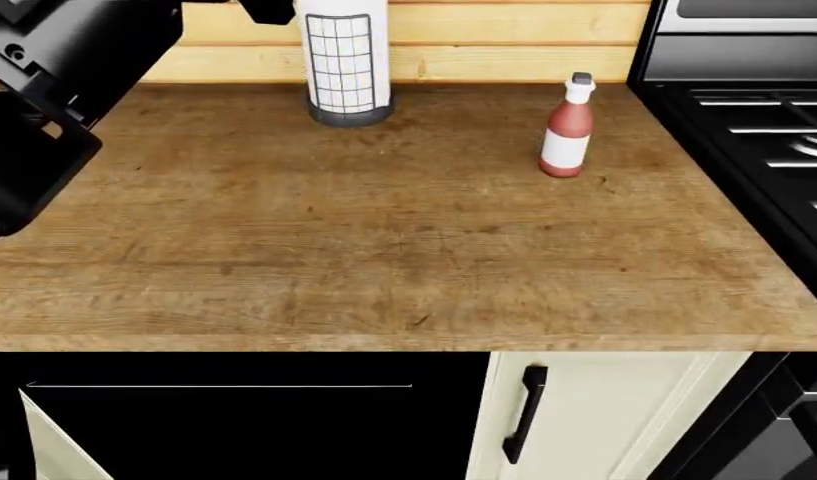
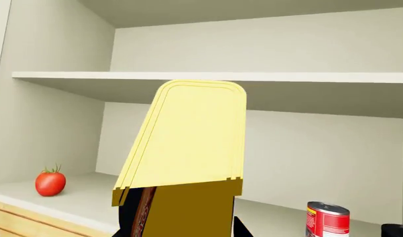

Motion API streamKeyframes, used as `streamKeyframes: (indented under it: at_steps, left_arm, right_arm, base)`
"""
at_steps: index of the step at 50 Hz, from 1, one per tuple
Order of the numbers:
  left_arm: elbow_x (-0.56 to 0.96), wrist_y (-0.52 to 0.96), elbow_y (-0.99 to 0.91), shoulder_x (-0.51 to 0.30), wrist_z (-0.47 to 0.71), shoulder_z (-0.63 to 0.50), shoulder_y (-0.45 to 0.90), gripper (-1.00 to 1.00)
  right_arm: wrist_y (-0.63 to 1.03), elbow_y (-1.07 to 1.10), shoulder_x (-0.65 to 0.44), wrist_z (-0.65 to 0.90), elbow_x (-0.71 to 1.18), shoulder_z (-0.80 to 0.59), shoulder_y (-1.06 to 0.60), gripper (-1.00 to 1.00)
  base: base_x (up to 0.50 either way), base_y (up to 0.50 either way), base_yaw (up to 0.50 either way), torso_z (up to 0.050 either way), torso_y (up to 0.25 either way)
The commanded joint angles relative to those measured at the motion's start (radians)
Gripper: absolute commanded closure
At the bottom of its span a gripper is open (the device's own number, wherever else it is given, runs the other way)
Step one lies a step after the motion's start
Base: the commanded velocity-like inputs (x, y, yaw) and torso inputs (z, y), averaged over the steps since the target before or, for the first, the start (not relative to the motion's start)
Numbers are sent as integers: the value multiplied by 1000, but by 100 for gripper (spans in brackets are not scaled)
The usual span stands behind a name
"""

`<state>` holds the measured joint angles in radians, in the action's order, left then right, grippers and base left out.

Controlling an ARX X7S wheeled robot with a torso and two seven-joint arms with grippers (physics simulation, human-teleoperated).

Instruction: Pick the cans from the counter and place them in their designated side in the cabinet.

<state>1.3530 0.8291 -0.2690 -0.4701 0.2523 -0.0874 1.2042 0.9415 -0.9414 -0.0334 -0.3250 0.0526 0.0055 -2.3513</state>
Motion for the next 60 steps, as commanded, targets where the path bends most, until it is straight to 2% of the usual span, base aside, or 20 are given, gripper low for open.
streamKeyframes:
  at_steps: [1, 23, 34, 44, 60]
  left_arm:
    - [-12, -8, 8, 0, -9, -8, 2, -100]
    - [-10, -14, 5, -5, -8, -12, -8, -100]
    - [-22, -19, 15, 0, -16, -25, -6, -100]
    - [-23, -22, 14, -1, -15, -28, -6, -100]
    - [-11, -19, 5, -6, -3, -29, 3, -100]
  right_arm:
    - [-5, 6, -1, -8, -6, -2, -5, 100]
    - [-5, 6, -1, -8, -6, -2, -5, 100]
    - [-5, 6, -1, -8, -6, -2, -5, 100]
    - [-5, 6, -1, -8, -6, -2, -5, 100]
    - [-5, 6, -1, -8, -6, -2, -5, 100]
  base:
    - [0, 0, 0, 0, 0]
    - [0, 0, 0, 0, 0]
    - [184, -50, 0, 0, 1]
    - [271, -361, 0, 0, 1]
    - [61, -5, 0, 0, 1]
